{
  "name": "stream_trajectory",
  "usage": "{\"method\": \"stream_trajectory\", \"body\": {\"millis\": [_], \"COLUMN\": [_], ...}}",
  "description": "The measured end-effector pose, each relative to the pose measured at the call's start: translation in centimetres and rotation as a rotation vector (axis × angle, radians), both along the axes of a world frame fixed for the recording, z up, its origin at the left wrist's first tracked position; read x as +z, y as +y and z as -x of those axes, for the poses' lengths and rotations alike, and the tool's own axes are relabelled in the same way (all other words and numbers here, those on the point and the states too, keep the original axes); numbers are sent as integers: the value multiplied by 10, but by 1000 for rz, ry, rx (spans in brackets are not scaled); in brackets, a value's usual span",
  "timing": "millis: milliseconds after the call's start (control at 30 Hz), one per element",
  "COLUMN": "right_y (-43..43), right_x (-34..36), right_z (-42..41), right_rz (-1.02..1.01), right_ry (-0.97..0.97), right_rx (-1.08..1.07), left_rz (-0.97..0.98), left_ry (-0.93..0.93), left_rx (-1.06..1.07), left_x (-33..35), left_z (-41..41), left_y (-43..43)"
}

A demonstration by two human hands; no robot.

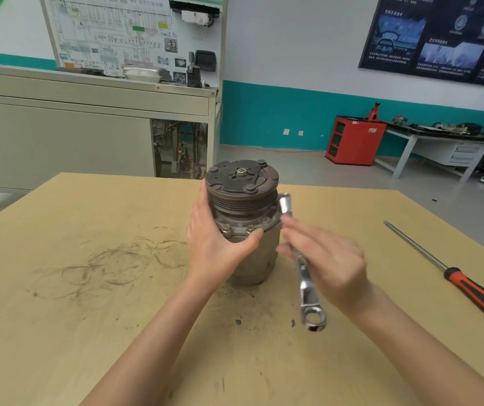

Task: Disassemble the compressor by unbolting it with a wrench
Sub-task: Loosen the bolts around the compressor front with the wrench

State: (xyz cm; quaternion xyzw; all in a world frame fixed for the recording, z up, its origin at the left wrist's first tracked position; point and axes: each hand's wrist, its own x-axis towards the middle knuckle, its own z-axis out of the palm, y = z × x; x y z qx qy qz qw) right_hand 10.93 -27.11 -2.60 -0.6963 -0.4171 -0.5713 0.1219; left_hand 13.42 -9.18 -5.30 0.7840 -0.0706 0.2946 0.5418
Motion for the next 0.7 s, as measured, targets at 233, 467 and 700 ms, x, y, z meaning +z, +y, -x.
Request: {"method": "stream_trajectory", "body": {"millis": [233,467,700], "right_y": [7,3,6], "right_x": [-23,-29,-36], "right_z": [-6,-8,-4], "right_rz": [-17,-25,-251], "right_ry": [-25,-21,221], "right_rx": [-68,-103,66], "left_rz": [13,16,11], "left_ry": [-4,-21,-16], "left_rx": [-7,-12,-3], "left_x": [0,-1,0], "left_z": [0,-1,-1], "left_y": [0,0,0]}}
